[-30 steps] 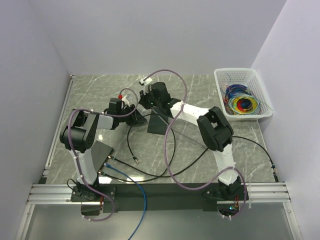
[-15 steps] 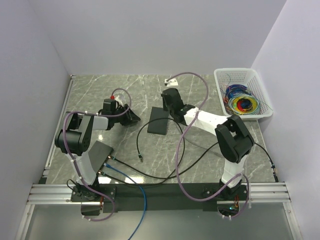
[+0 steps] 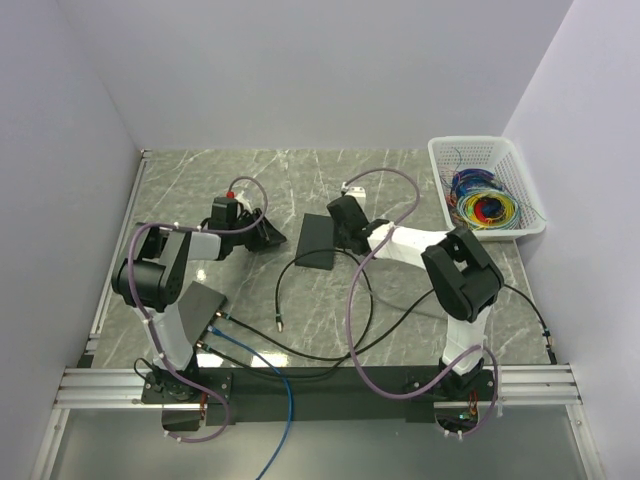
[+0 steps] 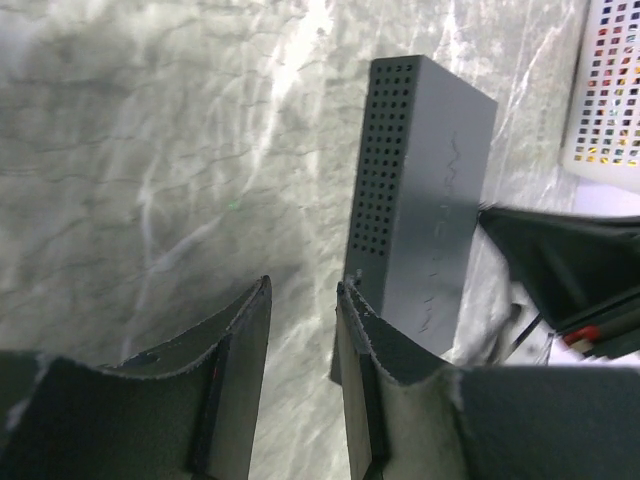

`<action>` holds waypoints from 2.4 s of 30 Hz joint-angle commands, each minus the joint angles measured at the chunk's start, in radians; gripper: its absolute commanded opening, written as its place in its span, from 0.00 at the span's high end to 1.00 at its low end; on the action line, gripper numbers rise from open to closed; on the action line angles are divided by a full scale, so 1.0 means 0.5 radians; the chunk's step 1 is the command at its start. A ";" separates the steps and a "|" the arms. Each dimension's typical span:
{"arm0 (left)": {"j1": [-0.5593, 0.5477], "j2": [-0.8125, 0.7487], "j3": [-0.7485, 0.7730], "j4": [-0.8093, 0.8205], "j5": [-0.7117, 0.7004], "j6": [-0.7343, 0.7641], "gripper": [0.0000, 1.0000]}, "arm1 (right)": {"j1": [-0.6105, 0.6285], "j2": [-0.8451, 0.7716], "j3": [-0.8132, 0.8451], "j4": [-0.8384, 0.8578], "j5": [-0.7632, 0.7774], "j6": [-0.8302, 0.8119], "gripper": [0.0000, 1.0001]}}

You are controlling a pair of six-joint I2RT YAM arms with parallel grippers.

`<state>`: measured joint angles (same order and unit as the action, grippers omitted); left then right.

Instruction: Insert the plug into the switch port

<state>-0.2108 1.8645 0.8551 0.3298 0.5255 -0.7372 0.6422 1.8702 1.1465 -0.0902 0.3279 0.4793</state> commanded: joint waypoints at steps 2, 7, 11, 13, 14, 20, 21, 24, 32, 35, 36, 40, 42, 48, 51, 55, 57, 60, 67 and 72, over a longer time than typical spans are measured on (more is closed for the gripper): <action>-0.014 0.045 0.103 0.052 0.017 -0.060 0.61 | 0.130 0.082 -0.038 0.082 -0.336 0.081 1.00; -0.011 0.057 0.189 -0.070 -0.035 -0.014 0.61 | 0.268 0.199 0.078 0.177 -0.569 0.042 1.00; 0.041 0.054 0.244 -0.169 -0.075 0.057 0.61 | 0.360 0.355 0.277 0.300 -0.806 0.014 1.00; 0.084 0.057 0.269 -0.193 -0.078 0.075 0.61 | 0.397 0.413 0.449 0.285 -0.876 -0.014 1.00; 0.133 0.069 0.275 -0.202 -0.081 0.081 0.61 | 0.409 0.465 0.504 0.282 -0.910 -0.026 1.00; 0.228 0.176 0.388 -0.218 -0.060 0.124 0.61 | 0.467 0.564 0.750 0.254 -1.015 -0.112 1.00; 0.228 0.189 0.413 -0.233 -0.066 0.134 0.61 | 0.467 0.561 0.759 0.218 -0.990 -0.127 1.00; 0.225 0.223 0.492 -0.282 -0.078 0.167 0.60 | 0.461 0.503 0.720 0.196 -0.828 -0.204 1.00; 0.225 0.232 0.569 -0.344 -0.128 0.229 0.61 | 0.360 0.303 0.422 0.141 -0.604 -0.342 1.00; 0.225 0.232 0.560 -0.316 -0.121 0.232 0.60 | 0.363 0.257 0.358 0.150 -0.561 -0.385 1.00; 0.228 0.232 0.554 -0.307 -0.115 0.232 0.60 | 0.360 0.254 0.349 0.150 -0.558 -0.391 1.00; 0.225 0.238 0.533 -0.255 -0.072 0.220 0.60 | 0.357 0.266 0.379 0.144 -0.585 -0.412 1.00; 0.225 0.247 0.529 -0.239 -0.051 0.223 0.60 | 0.363 0.276 0.394 0.150 -0.600 -0.416 1.00; 0.225 0.284 0.526 -0.221 -0.008 0.229 0.60 | 0.381 0.300 0.437 0.168 -0.634 -0.425 1.00; 0.225 0.299 0.520 -0.206 0.001 0.229 0.60 | 0.391 0.291 0.428 0.177 -0.622 -0.434 1.00; 0.225 0.318 0.526 -0.202 0.020 0.235 0.60 | 0.394 0.273 0.434 0.177 -0.601 -0.440 1.00; 0.225 0.321 0.529 -0.209 0.017 0.235 0.60 | 0.397 0.273 0.453 0.177 -0.601 -0.446 1.00; 0.225 0.315 0.539 -0.215 0.014 0.241 0.60 | 0.400 0.276 0.474 0.177 -0.616 -0.446 1.00; 0.222 0.293 0.520 -0.212 0.001 0.235 0.60 | 0.424 0.297 0.520 0.177 -0.625 -0.437 1.00; 0.213 0.284 0.508 -0.218 -0.017 0.238 0.61 | 0.431 0.322 0.548 0.174 -0.640 -0.434 1.00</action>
<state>-0.0891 2.0094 1.1114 0.2253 0.4995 -0.6392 0.8425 2.0506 1.3636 -0.0574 0.0143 0.2676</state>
